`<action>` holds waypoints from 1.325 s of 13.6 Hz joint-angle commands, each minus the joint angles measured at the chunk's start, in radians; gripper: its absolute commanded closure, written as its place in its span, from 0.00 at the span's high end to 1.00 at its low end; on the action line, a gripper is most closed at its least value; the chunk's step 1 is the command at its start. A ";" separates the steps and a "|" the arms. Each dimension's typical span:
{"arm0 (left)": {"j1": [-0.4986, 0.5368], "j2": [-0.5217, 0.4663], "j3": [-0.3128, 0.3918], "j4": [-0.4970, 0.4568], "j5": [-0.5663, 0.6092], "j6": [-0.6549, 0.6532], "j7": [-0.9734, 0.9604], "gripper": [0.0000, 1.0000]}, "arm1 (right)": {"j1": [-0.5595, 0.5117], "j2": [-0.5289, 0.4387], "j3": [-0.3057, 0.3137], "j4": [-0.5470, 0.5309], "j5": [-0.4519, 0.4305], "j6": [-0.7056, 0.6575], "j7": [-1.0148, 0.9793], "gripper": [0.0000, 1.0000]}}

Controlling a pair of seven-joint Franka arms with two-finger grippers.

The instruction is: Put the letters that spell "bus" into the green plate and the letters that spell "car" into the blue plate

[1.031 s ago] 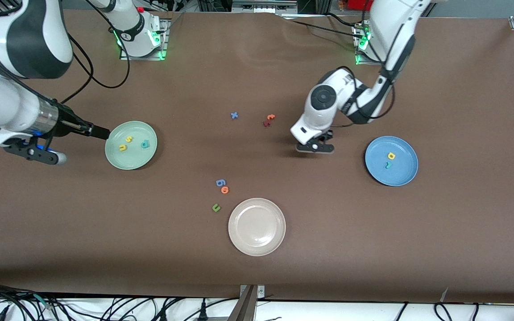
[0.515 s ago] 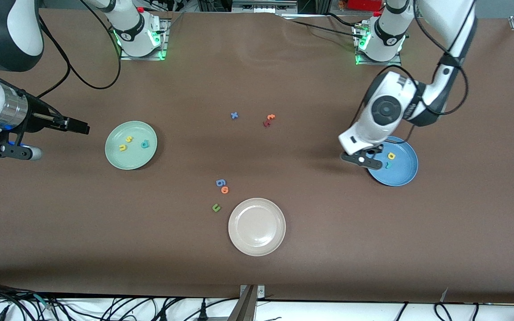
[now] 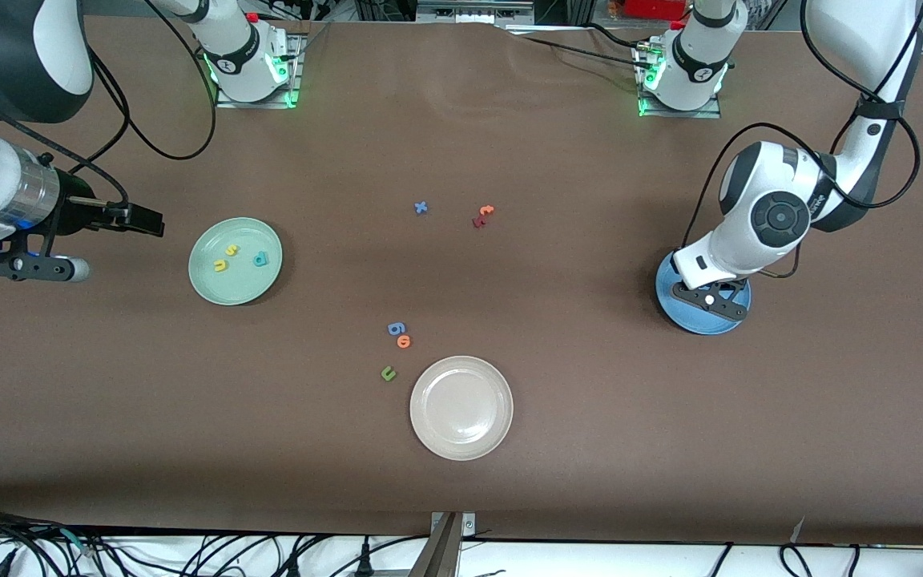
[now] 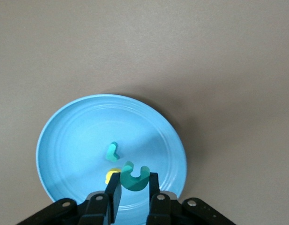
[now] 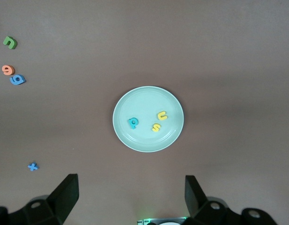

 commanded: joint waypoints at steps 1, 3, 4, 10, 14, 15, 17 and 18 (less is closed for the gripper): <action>0.047 0.007 -0.012 -0.009 0.028 0.023 0.046 1.00 | -0.013 0.005 -0.006 0.022 -0.013 -0.011 -0.023 0.99; 0.054 0.003 -0.012 0.005 0.024 0.014 0.082 1.00 | -0.188 0.003 0.166 0.022 -0.015 -0.011 -0.025 0.99; 0.054 0.004 -0.012 0.041 0.023 -0.023 0.084 1.00 | -0.290 -0.010 0.279 0.022 -0.041 -0.009 -0.023 0.99; 0.078 -0.013 -0.010 0.335 -0.098 -0.450 0.096 1.00 | -0.464 -0.095 0.455 -0.053 -0.118 0.057 -0.077 0.99; 0.106 -0.019 0.004 0.576 -0.089 -0.713 0.107 1.00 | -0.446 -0.089 0.452 -0.070 -0.119 0.063 -0.063 0.99; 0.116 -0.020 -0.001 0.598 -0.088 -0.721 0.101 1.00 | -0.444 -0.089 0.454 -0.069 -0.121 0.059 -0.062 0.99; 0.118 -0.031 0.001 0.623 -0.088 -0.733 0.090 1.00 | -0.442 -0.086 0.454 -0.066 -0.121 0.058 -0.062 0.99; 0.120 -0.042 0.004 0.644 -0.089 -0.752 0.090 1.00 | -0.444 -0.086 0.454 -0.066 -0.121 0.060 -0.062 0.99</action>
